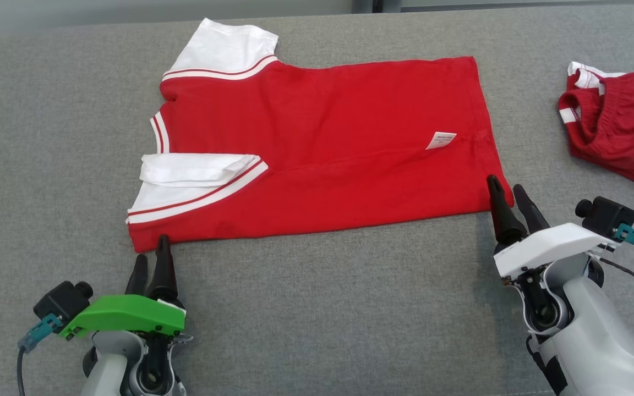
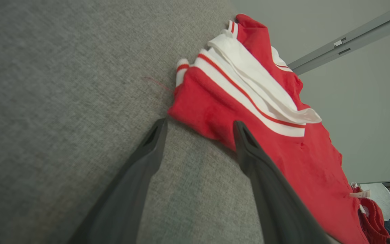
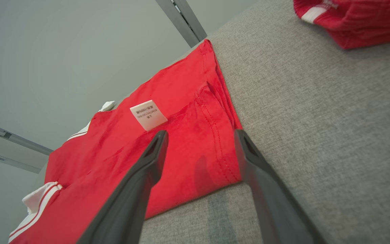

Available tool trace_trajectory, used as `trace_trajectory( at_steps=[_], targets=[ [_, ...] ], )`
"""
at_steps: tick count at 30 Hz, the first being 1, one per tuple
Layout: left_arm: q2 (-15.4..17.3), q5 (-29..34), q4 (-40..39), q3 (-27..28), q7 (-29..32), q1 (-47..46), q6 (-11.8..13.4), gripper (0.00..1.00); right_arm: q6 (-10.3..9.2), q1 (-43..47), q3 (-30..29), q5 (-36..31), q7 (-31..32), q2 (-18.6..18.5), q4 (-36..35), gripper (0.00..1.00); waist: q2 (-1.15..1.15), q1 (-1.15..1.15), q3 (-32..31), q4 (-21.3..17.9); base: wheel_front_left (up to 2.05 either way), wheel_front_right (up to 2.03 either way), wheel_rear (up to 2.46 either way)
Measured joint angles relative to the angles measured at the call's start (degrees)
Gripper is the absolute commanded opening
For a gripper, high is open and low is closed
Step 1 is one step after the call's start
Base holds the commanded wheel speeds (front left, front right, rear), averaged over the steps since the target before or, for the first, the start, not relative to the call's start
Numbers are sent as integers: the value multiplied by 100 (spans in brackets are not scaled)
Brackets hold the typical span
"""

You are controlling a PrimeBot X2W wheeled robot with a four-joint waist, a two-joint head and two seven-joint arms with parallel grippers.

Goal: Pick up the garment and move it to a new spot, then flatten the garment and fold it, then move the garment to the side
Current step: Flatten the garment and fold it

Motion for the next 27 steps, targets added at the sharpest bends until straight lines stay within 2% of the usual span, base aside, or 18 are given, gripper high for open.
trace_trajectory(
  at_steps=[10, 12, 13, 15, 16, 17, 27],
  targets=[
    [76, -416, -75, 86, -59, -94, 21, 100, 19, 0, 103, -4, -76, 53, 80, 100, 0, 0, 173, -160, 0, 0, 0],
    [85, -536, -82, 92, -90, -134, 20, 72, 20, 1, 136, -4, -75, 62, 132, 100, 0, 0, 191, -162, 0, 0, 0],
    [87, -556, -87, 88, -103, -152, 13, 52, 20, 1, 156, -4, -75, 67, 157, 100, 0, 0, 198, -159, 0, 0, 0],
    [100, -650, -94, 32, -103, -213, 7, 27, 20, 2, 157, -4, -76, 81, 198, 100, 0, 0, 210, -140, 0, 0, 0],
    [99, -657, -103, -18, -103, -246, -14, 10, 20, 2, 149, -4, -83, 81, 213, 100, 0, 0, 217, -124, 0, 0, 0],
    [96, -658, -119, -75, -103, -276, -57, 0, 20, 2, 148, -5, -110, 78, 226, 100, 0, 0, 225, -105, 0, 0, 0],
    [47, -667, -194, -280, -152, -428, -237, 0, -88, -13, 92, -236, -260, -1, 349, 100, 0, 0, 266, 43, 0, 0, 0]
  ],
)
